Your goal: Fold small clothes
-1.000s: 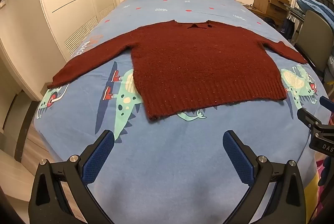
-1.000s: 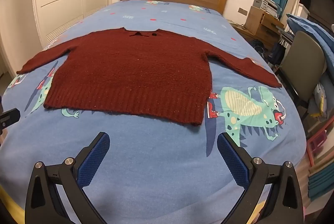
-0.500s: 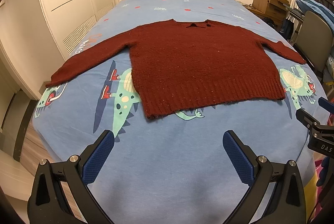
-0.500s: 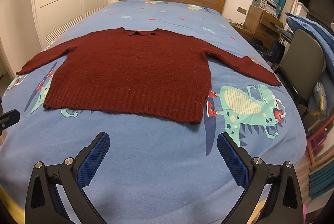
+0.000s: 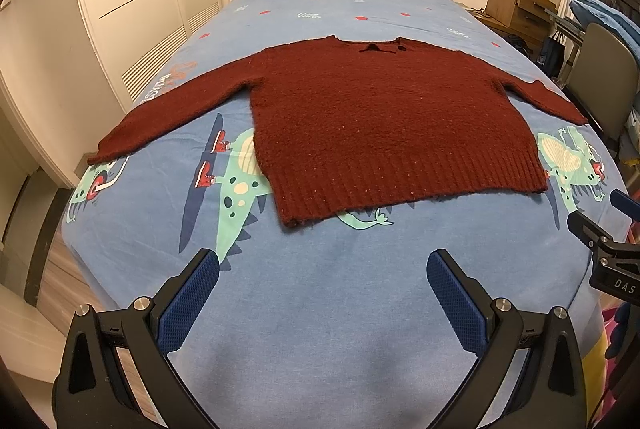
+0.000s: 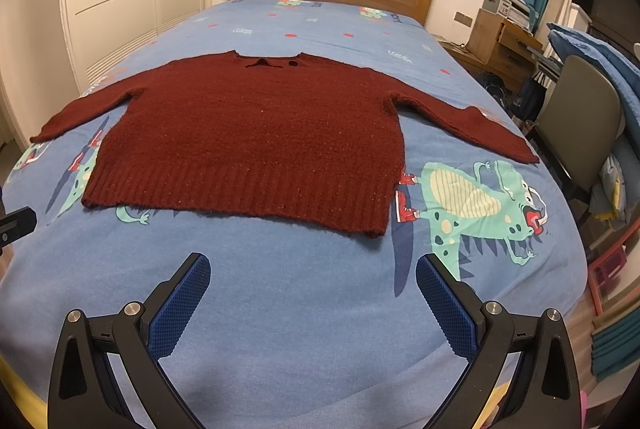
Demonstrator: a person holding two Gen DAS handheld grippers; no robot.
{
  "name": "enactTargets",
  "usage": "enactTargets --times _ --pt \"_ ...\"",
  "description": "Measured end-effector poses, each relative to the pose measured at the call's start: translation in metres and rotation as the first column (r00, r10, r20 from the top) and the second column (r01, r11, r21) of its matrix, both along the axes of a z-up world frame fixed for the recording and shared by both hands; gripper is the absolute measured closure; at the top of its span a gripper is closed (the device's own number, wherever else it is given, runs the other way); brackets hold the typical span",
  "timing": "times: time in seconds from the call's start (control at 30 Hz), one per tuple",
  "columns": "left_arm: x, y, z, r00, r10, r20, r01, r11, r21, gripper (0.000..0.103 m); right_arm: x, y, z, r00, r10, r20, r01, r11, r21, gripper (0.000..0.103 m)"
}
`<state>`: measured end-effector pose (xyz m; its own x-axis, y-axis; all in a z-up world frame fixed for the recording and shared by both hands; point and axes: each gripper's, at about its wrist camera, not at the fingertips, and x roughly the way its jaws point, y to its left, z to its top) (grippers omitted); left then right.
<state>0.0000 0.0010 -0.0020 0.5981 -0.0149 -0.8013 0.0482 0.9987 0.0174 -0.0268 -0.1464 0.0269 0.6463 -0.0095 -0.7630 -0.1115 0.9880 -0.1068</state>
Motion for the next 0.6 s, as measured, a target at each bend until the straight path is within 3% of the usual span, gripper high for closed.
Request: enactTargets --times 0.6 --pt "0.0009 0.0002 -0.0004 1.0 0.003 -0.001 -0.003 1.0 0.007 0.001 0.0 -0.0005 -0.0004 1.0 -0.001 0.001 0.001 1.0 -0.001 0.0"
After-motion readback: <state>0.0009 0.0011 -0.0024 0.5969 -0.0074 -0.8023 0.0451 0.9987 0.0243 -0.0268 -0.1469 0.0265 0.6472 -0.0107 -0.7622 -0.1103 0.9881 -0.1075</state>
